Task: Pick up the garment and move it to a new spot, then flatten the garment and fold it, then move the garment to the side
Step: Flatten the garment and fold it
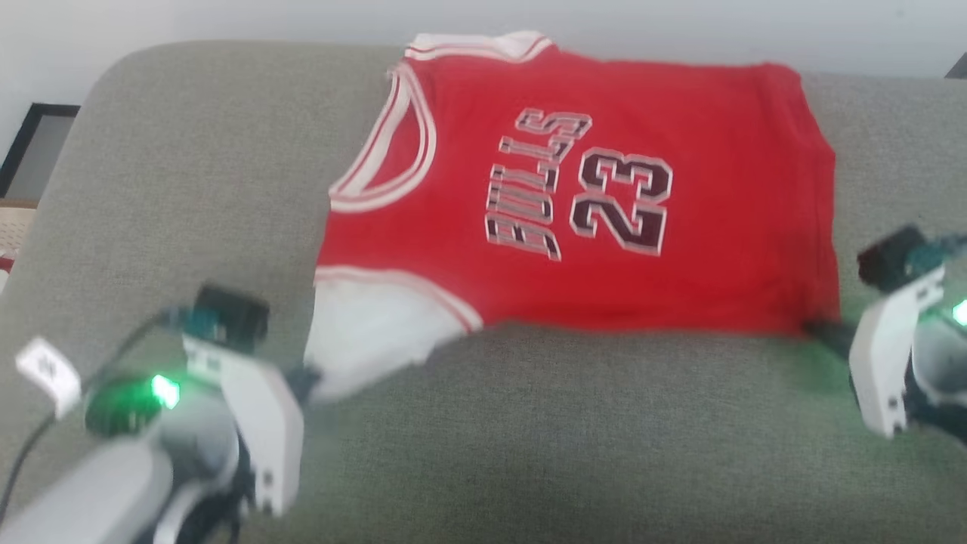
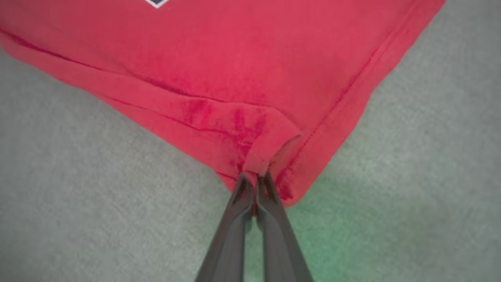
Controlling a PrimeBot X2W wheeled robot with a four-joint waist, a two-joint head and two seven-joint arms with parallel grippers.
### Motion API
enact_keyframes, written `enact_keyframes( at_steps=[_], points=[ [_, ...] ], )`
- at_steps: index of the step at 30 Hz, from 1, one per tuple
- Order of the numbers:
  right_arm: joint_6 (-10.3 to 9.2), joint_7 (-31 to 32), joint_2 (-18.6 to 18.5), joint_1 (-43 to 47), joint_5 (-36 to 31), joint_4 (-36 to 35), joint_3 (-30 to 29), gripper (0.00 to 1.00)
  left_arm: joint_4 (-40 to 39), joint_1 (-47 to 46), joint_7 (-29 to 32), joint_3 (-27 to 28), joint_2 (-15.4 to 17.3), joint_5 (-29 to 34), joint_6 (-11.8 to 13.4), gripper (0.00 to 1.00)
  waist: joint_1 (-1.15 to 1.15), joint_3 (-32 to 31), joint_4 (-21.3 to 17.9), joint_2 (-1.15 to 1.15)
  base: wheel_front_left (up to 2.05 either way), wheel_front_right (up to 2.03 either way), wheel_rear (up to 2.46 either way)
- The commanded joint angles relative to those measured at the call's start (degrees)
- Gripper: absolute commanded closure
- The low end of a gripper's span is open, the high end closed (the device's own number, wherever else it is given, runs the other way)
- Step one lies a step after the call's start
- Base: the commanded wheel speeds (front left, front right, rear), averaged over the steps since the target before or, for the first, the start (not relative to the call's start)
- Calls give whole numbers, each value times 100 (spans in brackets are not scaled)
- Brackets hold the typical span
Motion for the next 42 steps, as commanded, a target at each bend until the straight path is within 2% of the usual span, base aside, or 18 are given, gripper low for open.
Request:
enact_keyframes(
  at_steps=[1, 6, 12, 16, 20, 23, 26, 32, 33, 38, 42],
  points=[
    [-12, 61, -89, 195, 48, -141, -13, 100, -221, 246, 48, 6, 68, -65, 145, 100, 0, -22, -1, 0, 0, 0, 0],
    [-12, 317, -414, 841, 212, -730, 11, 100, -1018, 1103, 189, -52, 329, -256, 711, 100, 0, -78, -4, 0, 0, 0, 0],
    [-12, 541, -851, 1460, 319, -1294, -18, 100, -1628, 1774, 378, -173, 520, -412, 1198, 100, 0, -103, -23, 0, 0, 0, 0],
    [-12, 435, -967, 1682, 320, -1363, -276, 100, -1928, 1847, 345, -114, 643, -368, 1313, 100, 0, -71, -57, 0, 0, 0, 0],
    [-12, 343, -844, 1638, 173, -1328, -647, 100, -2115, 1501, 365, 31, 821, -172, 1262, 100, 0, -25, -119, 0, 0, 0, 0],
    [-12, 338, -695, 1502, 18, -1304, -939, 100, -2140, 1066, 433, 153, 991, 53, 1102, 100, 0, 26, -182, 0, 0, 0, 0],
    [-13, 393, -481, 1335, -193, -1253, -1224, 100, -2000, 519, 549, 274, 1084, 162, 830, 100, 0, 90, -257, 0, 0, 0, 0],
    [-13, 600, -28, 889, -683, -1133, -1672, 100, -1331, -785, 798, 339, 904, 354, 87, 100, 0, 298, -412, 0, 0, 0, 0],
    [-13, 600, -28, 889, -683, -1133, -1672, 100, -1331, -785, 798, 339, 904, 354, 87, 100, 0, 298, -412, 0, 0, 0, 0],
    [-13, 728, 368, 459, -1100, -924, -1898, 100, -285, -1851, 912, 182, 422, 504, -555, 100, 0, 542, -519, 0, 0, 0, 0],
    [-12, 771, 651, 125, -1396, -691, -1899, 100, 711, -2495, 877, 18, -56, 550, -966, 100, 0, 747, -603, 0, 0, 0, 0]
  ],
)
